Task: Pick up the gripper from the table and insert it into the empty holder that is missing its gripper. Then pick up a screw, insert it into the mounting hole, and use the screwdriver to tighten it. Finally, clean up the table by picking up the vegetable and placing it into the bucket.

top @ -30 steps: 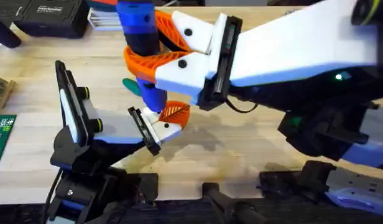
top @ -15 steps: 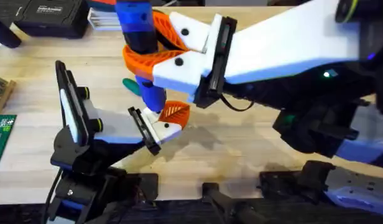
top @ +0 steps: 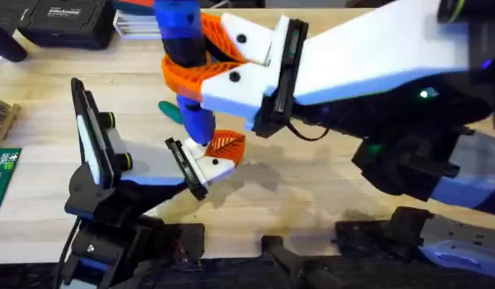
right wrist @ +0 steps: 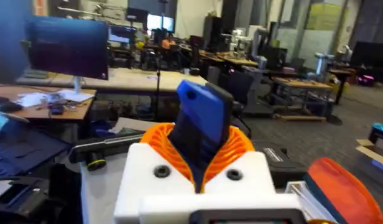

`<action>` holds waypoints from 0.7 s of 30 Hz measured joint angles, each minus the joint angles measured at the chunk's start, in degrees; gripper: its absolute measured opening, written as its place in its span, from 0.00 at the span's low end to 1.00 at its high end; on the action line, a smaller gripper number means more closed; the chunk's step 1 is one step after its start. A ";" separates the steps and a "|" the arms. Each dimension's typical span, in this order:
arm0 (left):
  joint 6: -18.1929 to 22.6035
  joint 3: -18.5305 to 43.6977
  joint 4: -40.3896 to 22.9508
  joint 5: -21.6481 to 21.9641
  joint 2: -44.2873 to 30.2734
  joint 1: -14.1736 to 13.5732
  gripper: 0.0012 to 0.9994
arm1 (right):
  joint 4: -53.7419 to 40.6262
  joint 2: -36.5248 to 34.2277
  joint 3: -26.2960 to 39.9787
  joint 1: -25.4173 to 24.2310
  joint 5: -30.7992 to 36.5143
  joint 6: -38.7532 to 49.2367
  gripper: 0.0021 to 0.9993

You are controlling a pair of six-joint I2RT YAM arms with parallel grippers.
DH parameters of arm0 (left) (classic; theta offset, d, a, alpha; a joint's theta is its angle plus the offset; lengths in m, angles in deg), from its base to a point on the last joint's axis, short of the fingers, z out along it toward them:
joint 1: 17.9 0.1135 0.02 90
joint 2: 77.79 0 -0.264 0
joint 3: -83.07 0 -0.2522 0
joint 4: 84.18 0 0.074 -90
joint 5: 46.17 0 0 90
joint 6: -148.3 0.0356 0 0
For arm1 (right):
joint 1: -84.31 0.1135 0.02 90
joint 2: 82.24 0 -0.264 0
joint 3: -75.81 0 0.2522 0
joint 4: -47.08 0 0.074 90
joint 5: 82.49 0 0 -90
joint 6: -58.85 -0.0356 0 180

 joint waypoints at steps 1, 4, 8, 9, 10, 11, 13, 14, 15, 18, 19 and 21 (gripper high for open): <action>0.02 0.00 0.01 -0.06 0.00 0.00 0.00 | 0.16 -0.04 -0.03 -0.08 -0.52 -0.30 0.03; 0.06 0.00 -0.01 -0.11 0.00 0.00 0.00 | -0.64 -0.04 0.36 -1.13 -2.72 -0.87 0.03; 0.16 0.19 0.44 -0.27 0.00 0.00 0.00 | -3.27 -0.04 2.67 -2.32 -7.33 -1.19 0.03; 0.20 0.30 0.47 -0.38 0.00 -0.02 0.00 | -3.42 -0.04 2.98 -2.32 -7.86 -1.19 0.03; 0.42 0.42 0.63 -0.44 0.00 -0.14 0.00 | -3.42 -0.04 3.15 -2.32 -8.18 -1.19 0.03; 0.44 0.51 0.70 -0.46 0.08 -0.17 0.00 | -3.51 -0.05 3.44 -2.38 -8.57 -1.20 0.03; 0.42 0.59 0.23 -0.44 0.51 -0.17 0.00 | -3.36 -0.04 4.15 -2.43 -8.67 -1.48 0.06; 0.40 0.56 -0.46 -0.33 0.52 -0.17 0.00 | -3.32 -0.04 4.78 -2.51 -8.65 -1.63 0.14; 0.35 0.40 -0.74 -0.32 0.52 -0.17 0.00 | -3.37 -0.02 5.54 -2.61 -8.58 -1.56 0.19; 0.39 0.39 -0.71 -0.31 0.52 -0.17 0.00 | -4.97 0.86 7.31 -3.10 -8.33 -1.53 0.20; 0.37 0.39 -0.71 -0.30 0.52 -0.17 0.00 | -5.56 1.20 7.57 -3.13 -8.19 -1.43 0.07; 0.37 0.39 -0.71 -0.31 0.52 -0.17 0.00 | -6.48 1.54 7.62 -3.10 -8.45 -1.85 0.02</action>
